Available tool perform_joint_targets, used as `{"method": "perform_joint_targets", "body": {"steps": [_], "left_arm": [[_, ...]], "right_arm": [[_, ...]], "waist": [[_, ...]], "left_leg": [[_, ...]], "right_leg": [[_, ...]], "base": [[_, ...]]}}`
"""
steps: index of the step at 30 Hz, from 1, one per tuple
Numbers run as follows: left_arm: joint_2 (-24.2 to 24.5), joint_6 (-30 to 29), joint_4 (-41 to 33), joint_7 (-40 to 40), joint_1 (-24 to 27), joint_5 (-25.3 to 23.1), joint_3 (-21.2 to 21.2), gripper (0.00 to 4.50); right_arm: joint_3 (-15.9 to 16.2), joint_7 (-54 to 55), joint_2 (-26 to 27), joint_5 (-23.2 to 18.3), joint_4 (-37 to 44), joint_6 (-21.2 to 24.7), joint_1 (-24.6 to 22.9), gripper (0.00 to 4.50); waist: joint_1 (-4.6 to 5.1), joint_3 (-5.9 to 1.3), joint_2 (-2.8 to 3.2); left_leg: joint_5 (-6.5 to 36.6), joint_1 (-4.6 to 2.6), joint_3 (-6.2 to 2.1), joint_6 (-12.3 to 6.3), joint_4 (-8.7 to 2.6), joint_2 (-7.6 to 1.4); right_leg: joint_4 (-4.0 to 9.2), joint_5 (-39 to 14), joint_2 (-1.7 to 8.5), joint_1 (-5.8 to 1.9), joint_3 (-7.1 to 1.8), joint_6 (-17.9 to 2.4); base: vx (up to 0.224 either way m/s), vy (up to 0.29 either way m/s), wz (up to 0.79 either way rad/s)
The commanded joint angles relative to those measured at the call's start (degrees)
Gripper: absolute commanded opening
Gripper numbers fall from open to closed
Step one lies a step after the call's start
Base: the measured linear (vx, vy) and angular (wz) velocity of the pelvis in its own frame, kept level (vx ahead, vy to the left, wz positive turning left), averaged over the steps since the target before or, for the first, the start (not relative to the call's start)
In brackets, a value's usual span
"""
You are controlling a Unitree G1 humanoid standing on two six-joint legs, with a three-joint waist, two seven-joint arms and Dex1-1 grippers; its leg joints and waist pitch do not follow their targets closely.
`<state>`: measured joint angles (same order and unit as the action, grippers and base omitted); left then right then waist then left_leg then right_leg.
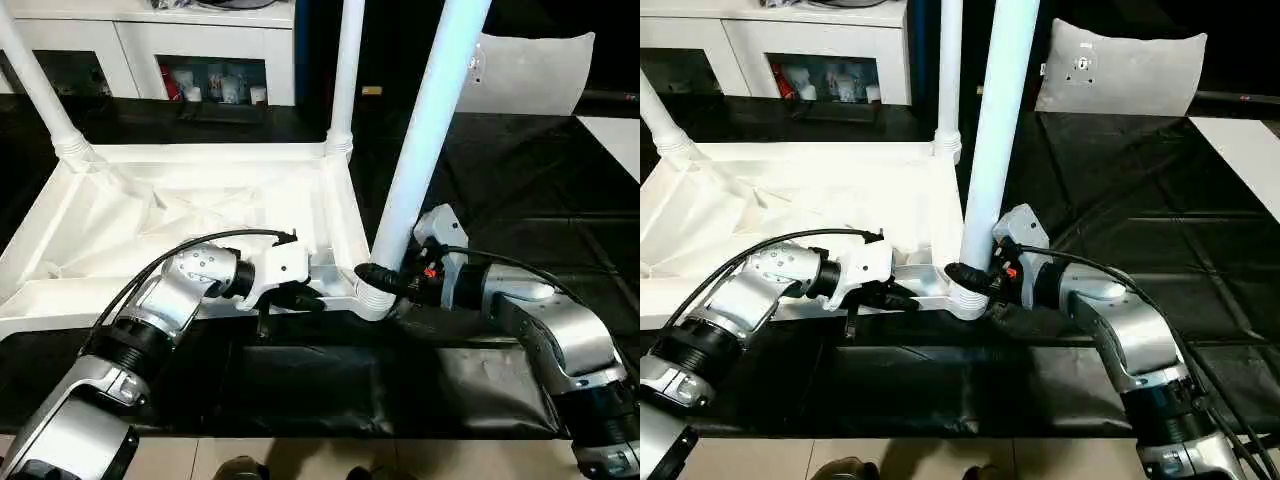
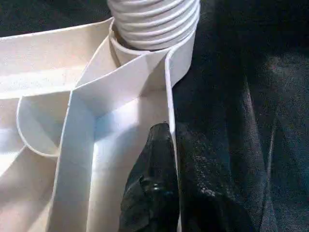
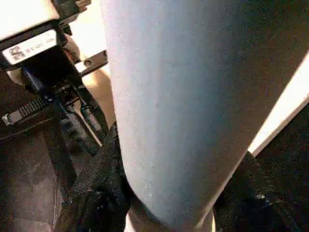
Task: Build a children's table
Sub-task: Insert table leg to table base
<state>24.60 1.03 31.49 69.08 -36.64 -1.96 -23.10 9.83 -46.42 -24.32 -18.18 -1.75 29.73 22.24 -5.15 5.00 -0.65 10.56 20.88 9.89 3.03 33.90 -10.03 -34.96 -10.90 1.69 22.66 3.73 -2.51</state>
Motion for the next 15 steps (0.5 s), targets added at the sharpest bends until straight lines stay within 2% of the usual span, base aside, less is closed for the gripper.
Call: {"method": "perform_joint_targets", "body": {"steps": [1,4,10,15], "left_arm": [[0.47,0.15,0.28,1.24,-0.07,-1.4,-1.38,0.0],[0.49,0.06,0.1,1.34,-0.02,-1.47,-1.36,0.0],[0.47,0.01,-0.01,1.49,0.02,-1.62,-1.24,0.0],[0.28,-0.02,0.25,1.14,-0.01,-1.46,-0.86,0.0]], "right_arm": [[2.13,0.48,0.02,2.06,-3.04,1.33,-0.98,1.88],[1.73,0.61,0.6,1.92,-4.33,0.91,-0.68,1.88],[1.38,-0.06,0.89,1.14,-5.25,1.51,-0.91,1.88],[-1.59,-0.09,1.83,-1.3,-6.35,1.97,-3.01,1.88]], "waist": [[-0.14,-3.71,0.08],[-0.11,-3.62,0.12],[-0.11,-3.56,0.19],[-0.15,-3.55,0.24]], "left_leg": [[8.67,-0.52,-1.33,-1.69,-3.84,-3.43],[9.44,-0.62,-1.36,-1.42,-3.87,-3.45],[9.69,-0.66,-1.39,-1.43,-3.96,-3.5],[10.01,-0.63,-1.39,-1.53,-3.96,-3.56]], "right_leg": [[4.89,-14.94,7.08,-2.91,-3.77,-8.83],[5.14,-17.16,7.07,-2.83,-3.75,-8.41],[5.11,-16.88,7.07,-2.82,-3.76,-8.51],[5.26,-16.88,7.21,-2.88,-3.82,-8.59]], "base": [[0.0,0.0,0.0],[0.0,0.0,0.0],[0.0,0.0,0.0],[0.0,0.0,0.0]]}}
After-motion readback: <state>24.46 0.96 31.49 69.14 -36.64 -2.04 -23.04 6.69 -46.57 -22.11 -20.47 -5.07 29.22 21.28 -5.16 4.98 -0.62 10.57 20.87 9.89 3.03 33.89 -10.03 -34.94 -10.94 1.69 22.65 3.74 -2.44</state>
